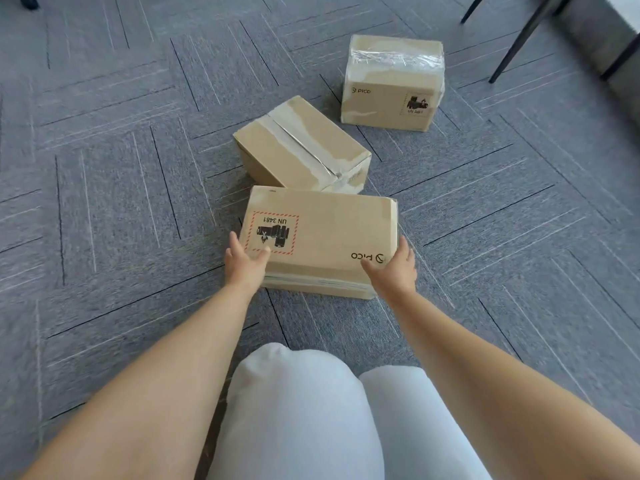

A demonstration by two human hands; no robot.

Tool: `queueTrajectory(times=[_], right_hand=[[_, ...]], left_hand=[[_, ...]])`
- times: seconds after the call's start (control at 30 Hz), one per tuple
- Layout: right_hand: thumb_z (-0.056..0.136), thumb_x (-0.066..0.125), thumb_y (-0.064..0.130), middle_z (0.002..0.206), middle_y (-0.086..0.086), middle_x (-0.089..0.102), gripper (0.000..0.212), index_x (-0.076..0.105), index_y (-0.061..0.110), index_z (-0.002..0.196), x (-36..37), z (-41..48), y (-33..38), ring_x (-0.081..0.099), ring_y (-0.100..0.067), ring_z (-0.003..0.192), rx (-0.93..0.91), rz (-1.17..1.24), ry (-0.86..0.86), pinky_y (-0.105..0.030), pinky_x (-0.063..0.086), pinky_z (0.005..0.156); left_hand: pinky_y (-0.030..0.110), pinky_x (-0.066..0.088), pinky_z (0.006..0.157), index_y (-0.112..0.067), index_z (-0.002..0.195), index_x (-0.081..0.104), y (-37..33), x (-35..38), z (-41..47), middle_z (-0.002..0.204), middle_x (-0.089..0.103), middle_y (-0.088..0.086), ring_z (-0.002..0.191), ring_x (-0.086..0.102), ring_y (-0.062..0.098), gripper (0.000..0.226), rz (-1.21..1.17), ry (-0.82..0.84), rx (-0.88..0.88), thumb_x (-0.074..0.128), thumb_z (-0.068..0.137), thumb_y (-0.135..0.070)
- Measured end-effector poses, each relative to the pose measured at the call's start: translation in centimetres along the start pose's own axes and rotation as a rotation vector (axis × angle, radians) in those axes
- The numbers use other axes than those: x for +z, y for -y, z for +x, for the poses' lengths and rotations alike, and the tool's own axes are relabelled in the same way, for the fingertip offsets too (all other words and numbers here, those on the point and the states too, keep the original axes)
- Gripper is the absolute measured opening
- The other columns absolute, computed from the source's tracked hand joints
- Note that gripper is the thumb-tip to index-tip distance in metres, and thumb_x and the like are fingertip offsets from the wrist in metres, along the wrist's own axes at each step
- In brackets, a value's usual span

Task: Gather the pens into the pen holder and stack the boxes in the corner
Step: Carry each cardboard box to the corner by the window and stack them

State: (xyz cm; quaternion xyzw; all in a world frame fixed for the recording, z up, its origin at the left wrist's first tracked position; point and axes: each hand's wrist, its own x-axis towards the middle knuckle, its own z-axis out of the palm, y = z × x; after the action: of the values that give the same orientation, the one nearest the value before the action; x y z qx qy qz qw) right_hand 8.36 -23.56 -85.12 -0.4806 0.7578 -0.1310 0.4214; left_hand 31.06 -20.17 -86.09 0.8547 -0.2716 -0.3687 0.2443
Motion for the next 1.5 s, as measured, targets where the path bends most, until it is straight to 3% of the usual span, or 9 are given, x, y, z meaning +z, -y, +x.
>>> queueTrajectory(times=[0.1,0.17,0.27,0.4,0.77,0.87,1.13,1.37,1.5], right_hand=[[0.076,0.072,0.039,0.15,-0.013,0.03,0.1,0.007,0.011,0.147,0.7,0.5,-1.4,0.035,-0.031,0.136,0.051,0.164,0.034,-0.043,0.033,0.109],[0.075,0.074,0.037,0.139,-0.013,0.046,0.093,0.018,0.008,0.142,0.9,0.6,-1.9,0.049,-0.03,0.124,0.077,0.221,0.058,-0.038,0.043,0.098],[0.071,0.079,0.032,0.128,-0.009,0.054,0.083,0.031,0.008,0.135,0.6,0.8,-2.1,0.056,-0.024,0.113,0.077,0.252,0.045,-0.031,0.044,0.088],[0.068,0.081,0.024,0.126,-0.005,0.055,0.081,0.035,0.012,0.134,-0.7,0.9,-1.3,0.054,-0.021,0.112,0.061,0.304,0.021,-0.029,0.042,0.091],[0.074,0.074,0.016,0.138,-0.005,0.045,0.082,0.027,0.015,0.141,-12.5,-6.6,6.9,0.046,-0.022,0.126,0.035,0.316,-0.196,-0.034,0.038,0.106],[0.075,0.074,0.017,0.14,-0.005,0.044,0.083,0.026,0.013,0.142,-17.2,-9.7,10.1,0.043,-0.021,0.128,0.002,0.284,-0.247,-0.03,0.035,0.105],[0.077,0.072,0.021,0.136,-0.003,0.049,0.084,0.021,0.023,0.144,-29.5,-18.2,18.5,0.05,-0.022,0.12,0.003,0.347,-0.359,-0.024,0.036,0.088],[0.077,0.072,0.022,0.138,-0.004,0.047,0.086,0.018,0.025,0.145,-37.6,-23.7,21.2,0.048,-0.023,0.122,0.03,0.442,-0.492,-0.031,0.039,0.097],[0.078,0.07,0.019,0.139,-0.003,0.046,0.085,0.019,0.025,0.145,-41.4,-26.9,19.7,0.047,-0.022,0.122,0.061,0.511,-0.623,-0.028,0.036,0.096]], left_hand=[[0.049,0.026,0.113,-0.017,0.15,0.002,1.1,0.6,0.5,0.156,0.019,0.009,0.141,0.025,0.031,0.085,-0.123,-0.023,-0.051,0.057,0.089,-0.037],[0.046,0.031,0.111,-0.014,0.148,0.013,1.8,0.9,1.0,0.152,0.029,0.01,0.137,0.032,0.03,0.081,-0.168,-0.014,-0.06,0.061,0.087,-0.036],[0.041,0.04,0.102,-0.013,0.14,0.028,2.4,1.3,1.5,0.14,0.044,0.008,0.125,0.045,0.026,0.071,-0.229,-0.02,-0.056,0.066,0.083,-0.032],[0.036,0.041,0.094,-0.015,0.137,0.029,0.6,1.1,1.3,0.135,0.046,0.006,0.12,0.047,0.025,0.066,-0.273,-0.03,-0.026,0.066,0.084,-0.032],[0.035,0.035,0.105,-0.027,0.144,0.018,-12.8,-6.3,-6.5,0.148,0.032,0.002,0.133,0.037,0.021,0.075,-0.278,0.067,0.092,0.063,0.084,-0.039],[0.031,0.032,0.102,-0.027,0.145,0.017,-17.2,-9.4,-10.2,0.15,0.03,0.001,0.134,0.035,0.019,0.076,-0.274,0.104,0.137,0.063,0.085,-0.034],[0.045,0.026,0.116,-0.028,0.148,0.01,-29.3,-17.5,-18.6,0.155,0.023,0.003,0.142,0.026,0.022,0.088,-0.152,0.178,0.279,0.067,0.082,-0.033],[0.042,0.027,0.115,-0.022,0.149,0.005,-38.1,-19.3,-24.9,0.154,0.022,0.009,0.14,0.029,0.025,0.094,-0.066,0.254,0.402,0.069,0.082,-0.026],[0.04,0.027,0.114,-0.014,0.149,0.007,-41.4,-17.6,-28.9,0.153,0.025,0.012,0.139,0.03,0.028,0.094,0.004,0.323,0.49,0.07,0.081,-0.028]])
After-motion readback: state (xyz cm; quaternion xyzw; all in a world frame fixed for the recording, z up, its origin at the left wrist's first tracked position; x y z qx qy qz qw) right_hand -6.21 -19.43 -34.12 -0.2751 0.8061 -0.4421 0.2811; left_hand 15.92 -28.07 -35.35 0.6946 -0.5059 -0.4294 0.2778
